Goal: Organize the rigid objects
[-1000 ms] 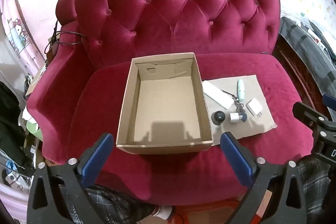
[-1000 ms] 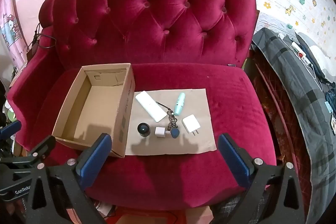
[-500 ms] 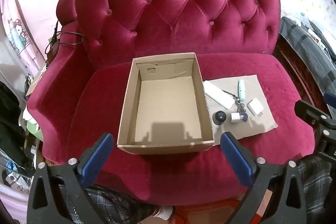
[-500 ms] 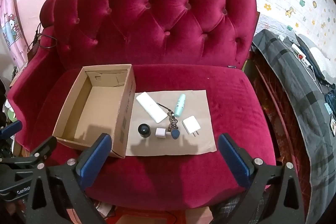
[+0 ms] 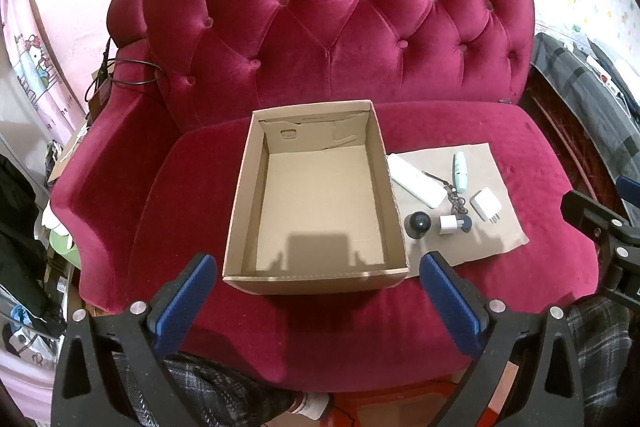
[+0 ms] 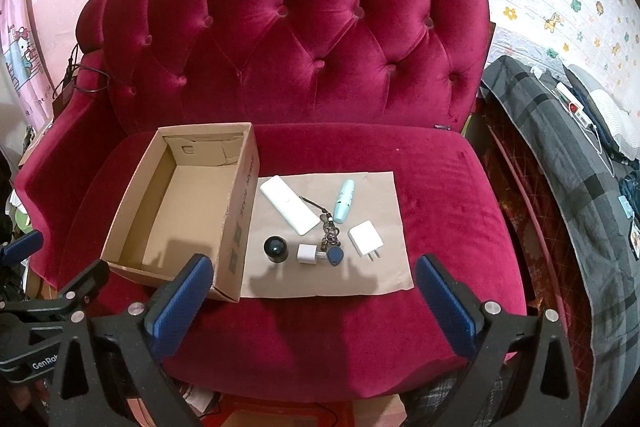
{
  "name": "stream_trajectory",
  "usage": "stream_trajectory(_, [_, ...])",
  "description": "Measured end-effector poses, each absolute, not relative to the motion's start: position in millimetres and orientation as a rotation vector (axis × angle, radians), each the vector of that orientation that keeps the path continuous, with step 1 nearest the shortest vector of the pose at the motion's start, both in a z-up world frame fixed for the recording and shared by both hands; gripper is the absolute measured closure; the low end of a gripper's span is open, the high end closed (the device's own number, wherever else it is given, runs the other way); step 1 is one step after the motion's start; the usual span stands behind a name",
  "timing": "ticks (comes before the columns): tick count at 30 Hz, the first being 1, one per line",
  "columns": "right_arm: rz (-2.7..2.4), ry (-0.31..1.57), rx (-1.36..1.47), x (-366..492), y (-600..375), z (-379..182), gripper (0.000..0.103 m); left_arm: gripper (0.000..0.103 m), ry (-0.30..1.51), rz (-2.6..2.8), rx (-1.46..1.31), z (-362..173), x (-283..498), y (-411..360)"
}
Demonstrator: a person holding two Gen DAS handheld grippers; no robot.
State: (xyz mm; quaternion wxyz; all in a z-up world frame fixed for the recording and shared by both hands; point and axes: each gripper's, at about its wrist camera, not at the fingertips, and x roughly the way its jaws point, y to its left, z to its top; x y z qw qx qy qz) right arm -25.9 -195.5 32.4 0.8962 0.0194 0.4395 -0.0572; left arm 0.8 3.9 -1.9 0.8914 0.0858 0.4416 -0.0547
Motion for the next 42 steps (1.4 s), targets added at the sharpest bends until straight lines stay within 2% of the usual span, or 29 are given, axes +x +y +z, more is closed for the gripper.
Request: stream_trajectory(42, [-0.139, 0.914, 0.045, -20.7, -202.9, 23.6, 0.000, 0.000, 0.918, -0.124, 0.188, -6.5, 12.9, 0.9])
